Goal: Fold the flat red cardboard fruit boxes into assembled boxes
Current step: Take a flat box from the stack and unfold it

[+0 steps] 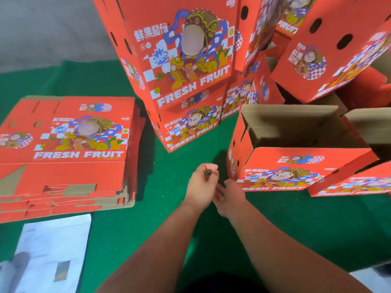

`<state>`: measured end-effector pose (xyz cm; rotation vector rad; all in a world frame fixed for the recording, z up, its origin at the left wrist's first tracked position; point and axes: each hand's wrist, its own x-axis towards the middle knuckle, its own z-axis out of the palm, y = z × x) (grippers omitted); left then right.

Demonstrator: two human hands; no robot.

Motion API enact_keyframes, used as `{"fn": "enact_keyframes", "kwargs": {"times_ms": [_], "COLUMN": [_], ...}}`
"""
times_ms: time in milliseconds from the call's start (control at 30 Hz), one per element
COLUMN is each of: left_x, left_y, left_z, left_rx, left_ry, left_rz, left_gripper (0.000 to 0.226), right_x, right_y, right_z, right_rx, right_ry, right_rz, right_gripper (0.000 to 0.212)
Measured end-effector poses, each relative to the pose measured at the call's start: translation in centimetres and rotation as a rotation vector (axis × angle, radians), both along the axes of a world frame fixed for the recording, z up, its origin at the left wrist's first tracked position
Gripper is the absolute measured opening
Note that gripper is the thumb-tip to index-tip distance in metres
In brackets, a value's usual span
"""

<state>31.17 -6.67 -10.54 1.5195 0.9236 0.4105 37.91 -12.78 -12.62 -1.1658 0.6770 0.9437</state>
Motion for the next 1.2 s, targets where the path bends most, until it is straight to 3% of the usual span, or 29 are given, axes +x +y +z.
{"fn": "enact_keyframes", "kwargs": {"times_ms": [100, 167, 233, 267, 333, 367, 433, 533, 633, 733, 900, 1033, 1100, 1167, 1200], "left_x": [-3.4, -6.2, -9.2, -10.5, -12.3, -12.6, -12.8, -13.1, -14.6, -15.5, -15.0, -16.4, -19.0, -22.7, -24.9], "left_y": [2.0, 4.1, 6.9, 8.3, 10.2, 10.5, 10.3, 9.8, 10.3, 10.7, 8.8, 7.5, 8.1, 9.2, 9.7], "left_z": [1.4, 2.4, 3.0, 3.1, 3.2, 3.1, 2.4, 1.4, 1.1, 1.5, 3.7, 4.1, 4.4, 4.2, 4.0], "left_rx": [0.068, 0.363, 0.716, 0.759, 0.612, 0.529, 0.571, 0.842, 0.991, 1.01, 1.123, 0.915, 0.994, 1.092, 0.985], "left_ry": [0.017, 0.079, 0.321, 0.527, 0.935, 1.06, 1.14, 1.092, 1.011, 0.956, 0.593, 0.262, 0.163, 0.326, 0.457], "left_rz": [0.104, 0.193, 0.267, 0.248, 0.079, -0.022, -0.165, -0.248, -0.242, -0.274, -0.189, -0.145, -0.027, 0.315, 0.562], "left_gripper": [0.02, 0.022, 0.029, 0.039, 0.053, 0.053, 0.048, 0.051, 0.062, 0.05, 0.032, 0.028, 0.015, 0.021, 0.034], "right_x": [-2.0, -3.6, -5.2, -5.9, -7.3, -7.9, -8.8, -9.6, -10.1, -10.4, -9.7, -8.3, -7.5, -6.2, -5.5], "right_y": [3.3, 5.1, 6.6, 7.2, 8.2, 8.6, 9.5, 10.6, 11.6, 12.3, 12.6, 12.0, 11.6, 10.9, 10.4], "right_z": [2.1, 3.6, 4.8, 5.2, 5.9, 6.3, 6.8, 7.5, 8.0, 7.8, 7.1, 6.9, 6.8, 6.6, 6.5], "right_rx": [0.13, 0.152, 0.154, 0.15, 0.138, 0.138, 0.128, 0.083, 0.007, -0.036, 0.055, 0.082, 0.017, -0.091, -0.132], "right_ry": [-0.024, -0.051, -0.104, -0.125, -0.152, -0.155, -0.169, -0.235, -0.289, -0.338, -0.204, -0.229, -0.288, -0.375, -0.424], "right_rz": [0.138, 0.274, 0.424, 0.482, 0.563, 0.595, 0.65, 0.708, 0.775, 0.824, 0.783, 0.797, 0.754, 0.711, 0.711], "right_gripper": [0.024, 0.024, 0.025, 0.027, 0.03, 0.031, 0.032, 0.027, 0.008, 0.015, 0.017, 0.023, 0.026, 0.024, 0.022]}}
